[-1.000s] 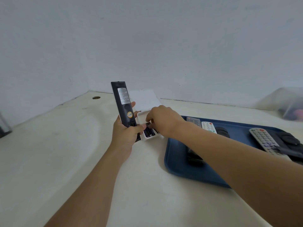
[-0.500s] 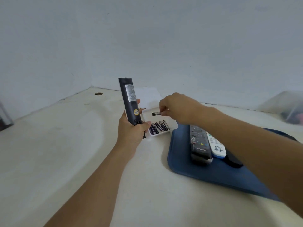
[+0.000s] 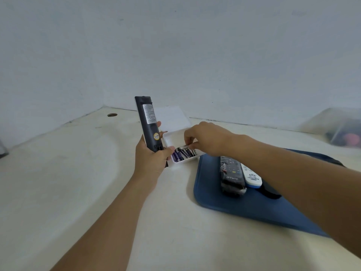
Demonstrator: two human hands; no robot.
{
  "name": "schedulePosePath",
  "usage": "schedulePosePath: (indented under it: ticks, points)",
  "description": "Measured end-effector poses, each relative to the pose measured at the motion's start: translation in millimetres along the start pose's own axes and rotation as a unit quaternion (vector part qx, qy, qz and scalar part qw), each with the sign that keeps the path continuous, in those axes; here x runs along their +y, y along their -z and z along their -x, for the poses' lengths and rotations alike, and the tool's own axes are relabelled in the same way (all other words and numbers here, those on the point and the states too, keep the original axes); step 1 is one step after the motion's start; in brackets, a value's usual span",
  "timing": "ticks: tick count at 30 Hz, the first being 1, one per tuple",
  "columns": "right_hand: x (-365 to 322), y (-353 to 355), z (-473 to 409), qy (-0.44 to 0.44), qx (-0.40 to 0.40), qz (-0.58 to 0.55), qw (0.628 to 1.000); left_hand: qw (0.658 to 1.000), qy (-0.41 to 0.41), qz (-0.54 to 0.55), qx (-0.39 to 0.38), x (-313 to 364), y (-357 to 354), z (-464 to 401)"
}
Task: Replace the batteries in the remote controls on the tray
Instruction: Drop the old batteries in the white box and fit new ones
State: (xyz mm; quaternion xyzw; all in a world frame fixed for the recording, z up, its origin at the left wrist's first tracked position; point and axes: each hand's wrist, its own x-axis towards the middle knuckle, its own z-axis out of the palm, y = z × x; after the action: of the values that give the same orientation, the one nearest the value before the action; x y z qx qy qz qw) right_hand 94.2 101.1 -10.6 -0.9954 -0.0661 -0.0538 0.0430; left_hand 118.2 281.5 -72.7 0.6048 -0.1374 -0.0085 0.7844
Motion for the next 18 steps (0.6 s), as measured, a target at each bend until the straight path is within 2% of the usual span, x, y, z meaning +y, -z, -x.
schedulePosePath:
  ticks: [6,12,15,18]
  points:
    - [2,-1,-2,0.003,-0.035,-0.007,0.999,1.0,0.004,0.005,0.01,-2,-1,-4]
    - [0,7,2,0.002,-0.031,-0.021,0.999,1.0,0.006,0.005,0.024,-3,-2,-6]
    - [4,12,6,0.0,0.015,-0.11,0.994,0.999,0.024,0.008,0.038,-4,-2,-9]
    - [10,18,16,-0.015,0.068,-0.241,0.968,0.998,0.041,-0.003,0.04,-5,-1,-9]
